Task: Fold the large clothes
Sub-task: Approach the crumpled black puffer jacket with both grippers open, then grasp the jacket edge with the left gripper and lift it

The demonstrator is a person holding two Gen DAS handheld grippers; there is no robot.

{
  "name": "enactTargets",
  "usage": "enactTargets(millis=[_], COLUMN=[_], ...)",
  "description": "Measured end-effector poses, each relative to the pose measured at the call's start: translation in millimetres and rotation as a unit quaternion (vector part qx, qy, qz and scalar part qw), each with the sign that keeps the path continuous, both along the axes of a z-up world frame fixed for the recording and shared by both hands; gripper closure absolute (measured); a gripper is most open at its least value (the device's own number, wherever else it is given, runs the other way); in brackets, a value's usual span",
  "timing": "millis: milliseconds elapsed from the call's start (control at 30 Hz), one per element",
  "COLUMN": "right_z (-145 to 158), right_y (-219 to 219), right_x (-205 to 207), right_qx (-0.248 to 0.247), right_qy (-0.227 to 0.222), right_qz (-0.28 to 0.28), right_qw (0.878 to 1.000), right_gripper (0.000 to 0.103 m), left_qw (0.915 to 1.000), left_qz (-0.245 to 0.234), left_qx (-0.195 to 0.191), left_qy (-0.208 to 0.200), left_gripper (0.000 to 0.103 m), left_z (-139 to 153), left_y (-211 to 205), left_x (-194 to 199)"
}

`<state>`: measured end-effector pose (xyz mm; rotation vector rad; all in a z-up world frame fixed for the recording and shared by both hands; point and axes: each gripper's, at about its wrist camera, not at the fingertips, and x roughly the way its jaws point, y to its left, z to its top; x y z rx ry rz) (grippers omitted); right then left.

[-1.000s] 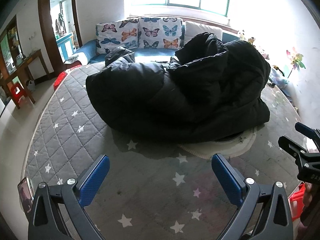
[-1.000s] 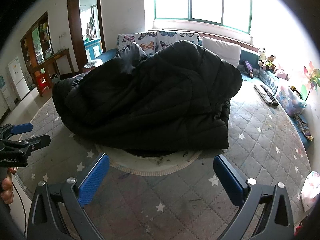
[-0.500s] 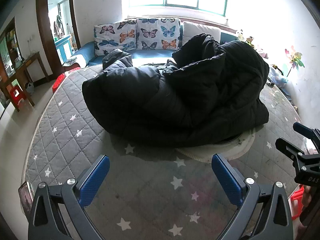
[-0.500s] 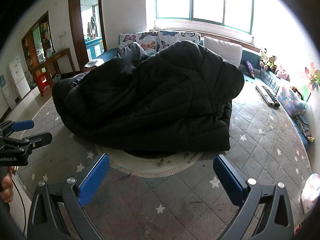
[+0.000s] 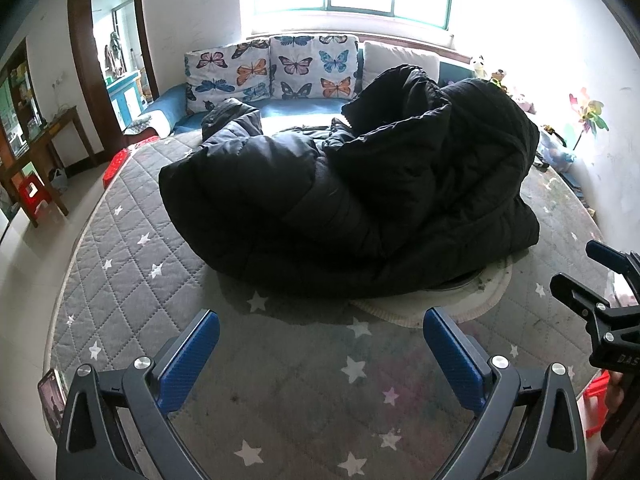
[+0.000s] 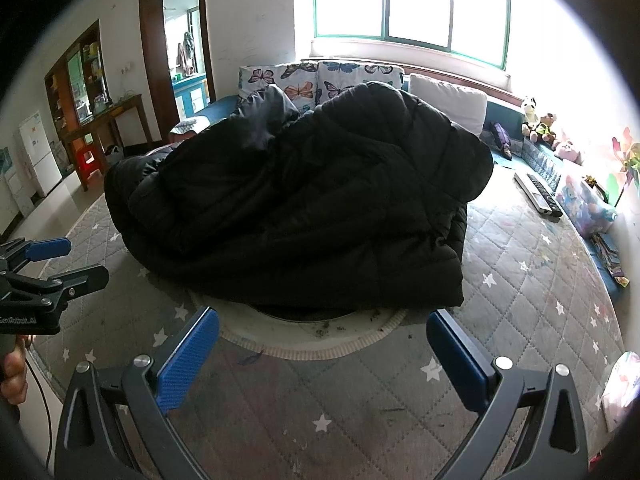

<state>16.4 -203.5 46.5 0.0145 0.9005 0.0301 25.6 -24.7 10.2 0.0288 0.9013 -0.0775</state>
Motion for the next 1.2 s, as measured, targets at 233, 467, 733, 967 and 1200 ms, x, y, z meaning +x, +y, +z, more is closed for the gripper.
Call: enactTargets(millis=[233,467,733,967,1200], right_z=[0,-2,1,11,35], right_y=[1,1,0,-7,-32], right_x=[-1,1,10,31,72], right_qx=[0.002,0.001,-0.015,-0.034,-0.068], right_qy=[0.001,0.002,-0.001,-0.004,-0.025], right_qz=[0.001,0.001,0.012,0.032,0.039], right_qw=[1.0,1.0,1.0,0.999,0.997], right_gripper=[0.0,0.0,0.0,0.0,0.0], left_qw=[1.0,1.0,0.9999,0.9992,0.9966], left_qz=[-0.001,-0.002,-0.006,-0.021,-0.07], left_qx=[0.003,0.004,0.009,0.034,0.042], left_qy=[0.002,0.002,-0.002,-0.011,-0.01], left_gripper=[0.0,0.0,0.0,0.0,0.0], left_z=[-2,-2,2,10,18], left_y=[0,1,3,6,4], left_x=[3,4,12,28,57])
